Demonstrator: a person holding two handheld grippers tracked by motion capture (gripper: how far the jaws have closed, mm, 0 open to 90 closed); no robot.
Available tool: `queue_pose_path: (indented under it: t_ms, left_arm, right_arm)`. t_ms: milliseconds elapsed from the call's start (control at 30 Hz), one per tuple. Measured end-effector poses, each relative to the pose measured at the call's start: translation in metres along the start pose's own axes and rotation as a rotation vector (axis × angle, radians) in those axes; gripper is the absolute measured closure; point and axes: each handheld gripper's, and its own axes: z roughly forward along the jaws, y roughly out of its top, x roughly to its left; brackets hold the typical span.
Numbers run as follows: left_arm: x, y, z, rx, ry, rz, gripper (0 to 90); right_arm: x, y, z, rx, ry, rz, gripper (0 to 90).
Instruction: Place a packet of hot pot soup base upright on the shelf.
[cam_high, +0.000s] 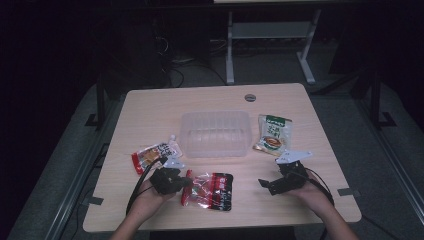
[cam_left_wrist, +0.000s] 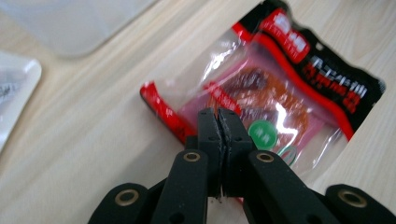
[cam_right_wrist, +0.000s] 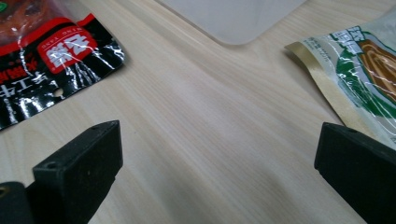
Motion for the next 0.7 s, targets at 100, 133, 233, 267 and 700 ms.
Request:
queue_pose_path:
  t_ms: [100,133,233,267,700]
  left_arm:
    - [0.002,-0.002,0.003,0.022,0.009,0.014,87.8]
    - [0.002,-0.002,0.003,0.023,0.006,0.011,87.8]
    - [0.006,-0.004,0.006,0.018,-0.007,-0.011,87.9]
    - [0.007,-0.004,0.006,0.021,-0.007,-0.011,87.9]
    - [0.011,-0.006,0.011,0.062,0.013,0.006,89.5]
  right_arm:
    - [0.003,0.001,0.0,0.004,0.012,-0.017,0.6]
    - [0.004,0.001,0.0,0.006,0.017,-0.019,0.6]
    - [0.006,0.002,0.0,0.011,0.024,-0.026,0.6]
    - [0.006,0.001,0.001,0.011,0.028,-0.027,0.6]
    - [0.016,0.008,-0.002,0.014,0.103,-0.019,0.6]
